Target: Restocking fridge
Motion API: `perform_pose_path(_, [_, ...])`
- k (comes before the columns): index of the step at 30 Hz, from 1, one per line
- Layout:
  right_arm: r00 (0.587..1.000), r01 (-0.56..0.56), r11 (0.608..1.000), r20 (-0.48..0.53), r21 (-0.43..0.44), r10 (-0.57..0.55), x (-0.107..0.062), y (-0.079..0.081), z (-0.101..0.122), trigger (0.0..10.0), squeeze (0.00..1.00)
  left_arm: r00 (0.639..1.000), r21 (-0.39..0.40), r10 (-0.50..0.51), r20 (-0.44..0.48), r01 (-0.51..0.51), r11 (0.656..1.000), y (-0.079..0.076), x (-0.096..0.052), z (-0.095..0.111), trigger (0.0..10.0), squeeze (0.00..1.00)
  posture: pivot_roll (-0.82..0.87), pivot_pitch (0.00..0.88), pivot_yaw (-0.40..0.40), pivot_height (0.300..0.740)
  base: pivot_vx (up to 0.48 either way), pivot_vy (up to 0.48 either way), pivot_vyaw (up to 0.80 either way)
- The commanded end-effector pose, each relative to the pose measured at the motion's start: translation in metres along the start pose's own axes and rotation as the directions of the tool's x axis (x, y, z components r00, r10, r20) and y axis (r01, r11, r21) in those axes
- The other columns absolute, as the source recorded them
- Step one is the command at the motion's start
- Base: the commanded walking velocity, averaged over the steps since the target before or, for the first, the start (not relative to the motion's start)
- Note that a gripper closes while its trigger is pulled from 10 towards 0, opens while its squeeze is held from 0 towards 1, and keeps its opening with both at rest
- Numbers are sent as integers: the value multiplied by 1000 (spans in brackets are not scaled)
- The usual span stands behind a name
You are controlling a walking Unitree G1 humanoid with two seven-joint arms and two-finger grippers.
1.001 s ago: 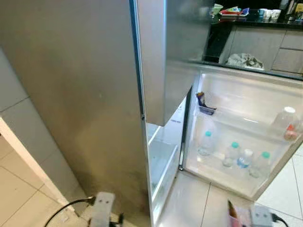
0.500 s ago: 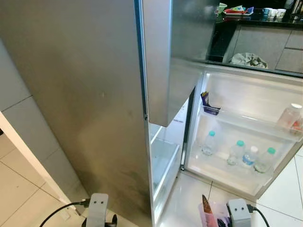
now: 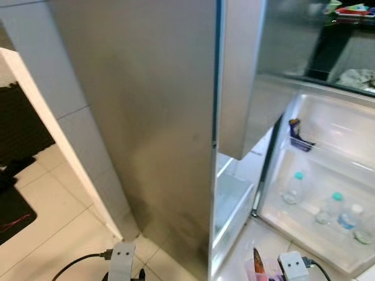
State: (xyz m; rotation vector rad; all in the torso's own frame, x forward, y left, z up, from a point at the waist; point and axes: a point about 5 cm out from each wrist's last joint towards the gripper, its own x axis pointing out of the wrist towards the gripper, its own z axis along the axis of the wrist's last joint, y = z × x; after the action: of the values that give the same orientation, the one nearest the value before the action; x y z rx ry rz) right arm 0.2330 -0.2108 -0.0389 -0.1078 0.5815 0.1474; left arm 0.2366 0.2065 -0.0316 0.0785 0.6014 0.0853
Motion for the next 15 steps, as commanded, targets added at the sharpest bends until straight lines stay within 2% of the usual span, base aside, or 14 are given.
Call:
perform_pose_path(1, [1000,-7,1000,-30,-2,7,-1,4,-7,10000,0,1000,56,0,-19,1,998,-1,-1,-4,10000,0,0,130,23,740,0,0,800])
perform_pose_path(4, [999,8,1000,-36,1,-8,-1,1,-6,10000,0,1000,97,-18,-3,19,995,-5,1,1,10000,0,2,131,23,740,0,0,800])
perform_pose_path(15, [998,31,999,-51,13,-31,-1,-6,-5,10000,0,998,65,-57,14,56,996,-11,5,14,10000,0,3,133,26,740,0,0,800])
